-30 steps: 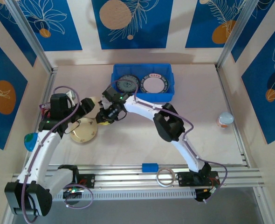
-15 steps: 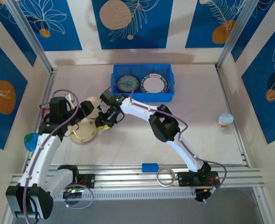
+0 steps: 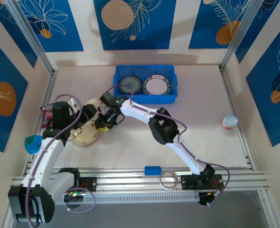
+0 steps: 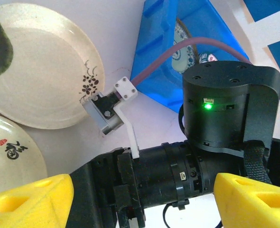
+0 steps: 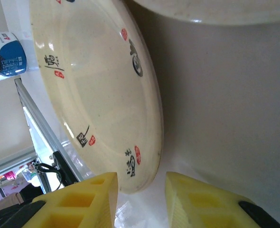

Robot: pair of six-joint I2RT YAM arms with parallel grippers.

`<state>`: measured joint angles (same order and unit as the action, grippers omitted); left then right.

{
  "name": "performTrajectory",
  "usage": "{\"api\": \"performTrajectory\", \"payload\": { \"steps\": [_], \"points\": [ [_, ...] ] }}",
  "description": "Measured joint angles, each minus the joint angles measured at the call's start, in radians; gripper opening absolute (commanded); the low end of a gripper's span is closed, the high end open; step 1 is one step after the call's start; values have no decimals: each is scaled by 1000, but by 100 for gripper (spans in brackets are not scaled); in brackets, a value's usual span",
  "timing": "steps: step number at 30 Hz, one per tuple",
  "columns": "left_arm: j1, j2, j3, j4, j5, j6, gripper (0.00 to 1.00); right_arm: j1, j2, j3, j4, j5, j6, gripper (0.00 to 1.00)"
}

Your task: Place the plates into the plastic bin on the countertop

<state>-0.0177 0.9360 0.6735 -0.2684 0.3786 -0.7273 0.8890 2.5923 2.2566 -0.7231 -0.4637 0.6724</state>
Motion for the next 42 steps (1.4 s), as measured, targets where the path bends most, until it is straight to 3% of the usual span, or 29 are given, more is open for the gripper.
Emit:
{"api": "performTrajectory", "payload": {
  "steps": [23,28,34,42],
  "points": [
    [32,-1,-50,62,14,0,78,-12,154,227,-91,-60,18,24],
    [35,1,-53,68,14,0,77,-13,174,263,-114,-64,18,13],
    [35,1,-70,71,15,0,77,-13,175,261,-127,-60,14,0],
    [35,-24,-61,47,17,4,77,-10,84,106,-84,-34,-10,0]
  ]
}}
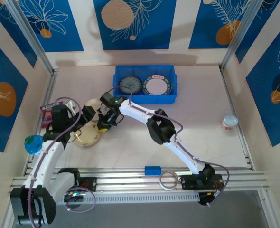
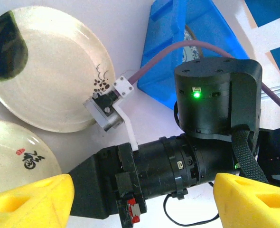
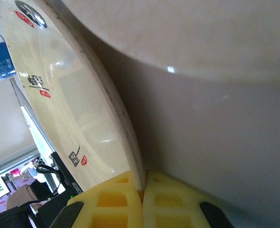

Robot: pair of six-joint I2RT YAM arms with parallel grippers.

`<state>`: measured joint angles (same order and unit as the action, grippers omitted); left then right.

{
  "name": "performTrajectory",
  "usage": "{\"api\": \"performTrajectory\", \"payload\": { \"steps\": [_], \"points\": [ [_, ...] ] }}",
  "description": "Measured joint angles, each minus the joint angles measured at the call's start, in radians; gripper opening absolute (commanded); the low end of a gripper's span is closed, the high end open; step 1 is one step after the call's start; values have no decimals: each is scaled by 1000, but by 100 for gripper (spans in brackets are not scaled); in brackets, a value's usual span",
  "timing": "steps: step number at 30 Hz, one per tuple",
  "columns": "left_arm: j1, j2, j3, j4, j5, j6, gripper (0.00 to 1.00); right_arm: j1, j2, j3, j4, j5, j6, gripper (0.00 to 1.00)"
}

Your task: Place the plates into the plastic bin on the countertop

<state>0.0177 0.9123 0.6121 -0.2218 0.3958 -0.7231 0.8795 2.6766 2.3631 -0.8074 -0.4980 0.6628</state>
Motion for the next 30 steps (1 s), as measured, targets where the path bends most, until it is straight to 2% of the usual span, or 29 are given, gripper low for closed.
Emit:
{"api": "performTrajectory", "payload": {
  "steps": [5,11,15,21,24,30],
  "points": [
    [0,0,50,-11,1,0,77,1,-123,-173,6,49,-32,0],
    [0,13,119,-11,13,0,76,-23,-380,-475,56,92,-50,0],
    [0,24,138,-9,22,0,74,-57,-531,-613,94,107,-53,0],
    [-12,70,139,36,79,-10,74,-164,-707,-769,116,98,-54,0],
    [-41,92,142,51,93,-8,73,-232,-795,-845,116,89,-51,0],
    [-134,153,168,94,120,-5,67,-344,-923,-938,134,64,-29,0]
  ]
}}
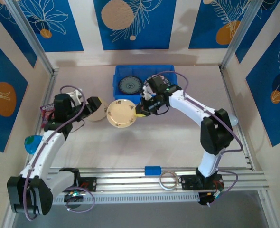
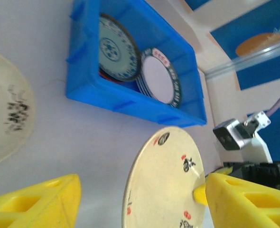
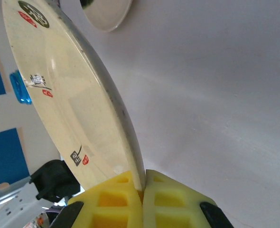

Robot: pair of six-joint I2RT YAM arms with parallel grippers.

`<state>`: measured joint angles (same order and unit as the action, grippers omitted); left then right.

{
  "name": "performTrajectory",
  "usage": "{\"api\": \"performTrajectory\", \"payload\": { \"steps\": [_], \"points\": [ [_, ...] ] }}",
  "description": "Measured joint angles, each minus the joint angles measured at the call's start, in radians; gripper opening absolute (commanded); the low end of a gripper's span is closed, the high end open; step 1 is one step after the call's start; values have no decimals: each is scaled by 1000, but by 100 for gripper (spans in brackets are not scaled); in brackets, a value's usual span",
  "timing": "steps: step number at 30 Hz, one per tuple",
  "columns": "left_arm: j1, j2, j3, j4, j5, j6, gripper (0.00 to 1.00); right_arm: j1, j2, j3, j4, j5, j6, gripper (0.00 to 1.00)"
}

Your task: Place the plates into the plastic bin on the countertop

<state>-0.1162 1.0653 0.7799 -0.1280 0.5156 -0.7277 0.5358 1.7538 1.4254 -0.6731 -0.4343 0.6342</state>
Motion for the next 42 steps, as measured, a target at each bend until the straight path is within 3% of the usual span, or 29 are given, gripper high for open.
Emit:
{"api": "performTrajectory", "payload": {
  "steps": [5,12,15,19,20,21,22,27,30,33,35,37,39,40,42],
  "points": [
    [-113,117,45,48,1,3,59,-53,-15,-3,10,-20,5,0],
    [-164,249,79,99,0,-19,43,-85,-15,-2,7,-42,5,0],
    [-173,282,101,113,0,-25,33,-85,-14,6,-2,-50,4,0],
    [-181,312,131,132,0,-36,12,-89,-14,30,-7,-60,4,0],
    [-181,319,137,136,0,-38,1,-91,-13,37,-11,-62,5,0],
    [-181,325,143,136,3,-32,0,-95,-11,44,-14,-63,8,0],
    [-182,331,149,138,0,-34,0,-100,-6,52,-14,-68,9,0],
    [-183,352,173,146,-4,-34,0,-119,30,92,-22,-71,7,23],
    [-183,364,183,147,8,-40,0,-125,56,140,-23,-48,3,25],
    [-183,371,185,148,17,-49,0,-132,84,194,-23,-32,3,20],
    [-183,379,193,147,19,-53,0,-135,101,220,-23,-17,0,7],
    [-181,388,203,143,14,-60,0,-135,113,233,-24,-15,-19,0],
    [-180,398,210,137,10,-61,0,-137,124,252,-32,-11,-36,0],
    [-179,404,217,132,8,-60,15,-137,135,268,-42,-8,-42,0],
    [-177,412,237,125,5,-49,66,-137,157,300,-54,-6,-45,0]
  ]
}}
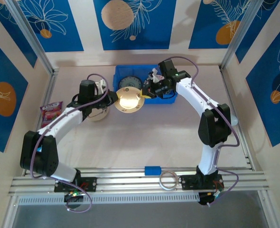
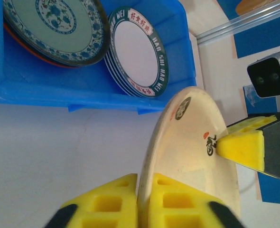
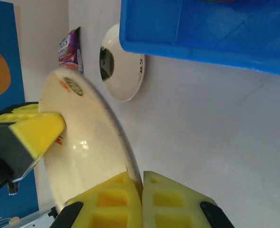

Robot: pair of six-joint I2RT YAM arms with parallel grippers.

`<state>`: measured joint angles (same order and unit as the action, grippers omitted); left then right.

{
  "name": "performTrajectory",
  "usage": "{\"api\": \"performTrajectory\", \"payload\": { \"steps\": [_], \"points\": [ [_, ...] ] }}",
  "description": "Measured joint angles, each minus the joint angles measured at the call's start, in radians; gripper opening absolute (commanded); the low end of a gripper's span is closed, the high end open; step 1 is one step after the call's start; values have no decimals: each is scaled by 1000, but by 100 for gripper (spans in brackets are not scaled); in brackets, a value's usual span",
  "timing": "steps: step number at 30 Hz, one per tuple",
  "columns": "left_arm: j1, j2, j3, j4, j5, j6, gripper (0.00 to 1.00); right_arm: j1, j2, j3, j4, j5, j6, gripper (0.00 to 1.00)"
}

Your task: Place the plates into the plastic bin on the countertop

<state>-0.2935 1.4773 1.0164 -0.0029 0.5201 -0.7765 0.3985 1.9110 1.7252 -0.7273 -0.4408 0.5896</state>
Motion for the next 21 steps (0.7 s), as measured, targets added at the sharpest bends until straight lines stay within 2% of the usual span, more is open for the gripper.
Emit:
{"api": "performTrajectory", "payload": {
  "steps": [1,2,8,12,21],
  "points": [
    [-1,2,9,-3,2,0,90,0,12,16,0,12,8,0],
    [-3,2,14,-4,2,4,100,0,26,38,0,24,11,0],
    [5,1,23,-15,-8,29,100,-6,124,214,-30,127,14,0],
    [11,-19,23,-29,-21,53,100,-16,225,395,-51,195,10,0],
    [61,-95,23,-103,-39,106,100,-46,464,712,-113,285,15,0]
  ]
}}
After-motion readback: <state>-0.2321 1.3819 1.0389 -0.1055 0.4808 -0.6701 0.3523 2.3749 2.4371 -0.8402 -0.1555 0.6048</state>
